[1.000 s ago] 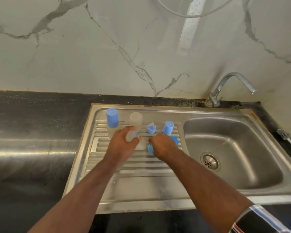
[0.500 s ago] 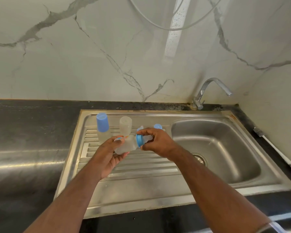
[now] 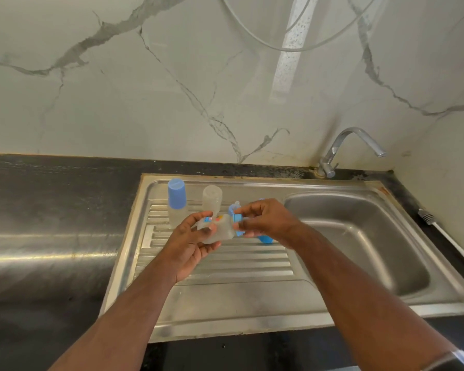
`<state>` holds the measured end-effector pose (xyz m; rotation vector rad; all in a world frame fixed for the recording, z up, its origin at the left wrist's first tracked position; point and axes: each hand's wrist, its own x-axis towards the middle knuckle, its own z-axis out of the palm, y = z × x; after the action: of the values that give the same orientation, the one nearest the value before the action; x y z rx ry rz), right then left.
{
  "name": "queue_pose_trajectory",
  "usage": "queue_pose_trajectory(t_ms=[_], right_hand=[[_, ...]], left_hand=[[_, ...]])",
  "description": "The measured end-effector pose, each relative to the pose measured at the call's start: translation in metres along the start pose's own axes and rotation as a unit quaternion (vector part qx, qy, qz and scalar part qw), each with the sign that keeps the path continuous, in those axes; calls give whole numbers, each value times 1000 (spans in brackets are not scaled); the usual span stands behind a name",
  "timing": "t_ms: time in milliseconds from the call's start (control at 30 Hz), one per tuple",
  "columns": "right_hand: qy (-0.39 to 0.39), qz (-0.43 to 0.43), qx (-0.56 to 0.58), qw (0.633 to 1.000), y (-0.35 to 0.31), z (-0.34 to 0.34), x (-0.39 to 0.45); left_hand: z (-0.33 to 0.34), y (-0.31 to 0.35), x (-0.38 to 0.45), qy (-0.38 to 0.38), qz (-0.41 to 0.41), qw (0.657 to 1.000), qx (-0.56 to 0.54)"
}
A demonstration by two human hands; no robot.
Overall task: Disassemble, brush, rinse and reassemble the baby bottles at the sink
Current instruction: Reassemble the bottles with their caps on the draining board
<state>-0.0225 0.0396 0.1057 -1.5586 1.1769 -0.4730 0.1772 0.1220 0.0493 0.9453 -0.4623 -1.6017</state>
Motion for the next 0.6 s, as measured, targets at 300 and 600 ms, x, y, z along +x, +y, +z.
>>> queue_pose_trajectory(t_ms=[300,600], right_hand=[[-41,6,-2,999,2,-6,2],[-42,62,53,996,1,-3,2]], left_hand=[[-7,-4,8,0,3,1000,11],[-13,-13,17,-32,13,997,76]])
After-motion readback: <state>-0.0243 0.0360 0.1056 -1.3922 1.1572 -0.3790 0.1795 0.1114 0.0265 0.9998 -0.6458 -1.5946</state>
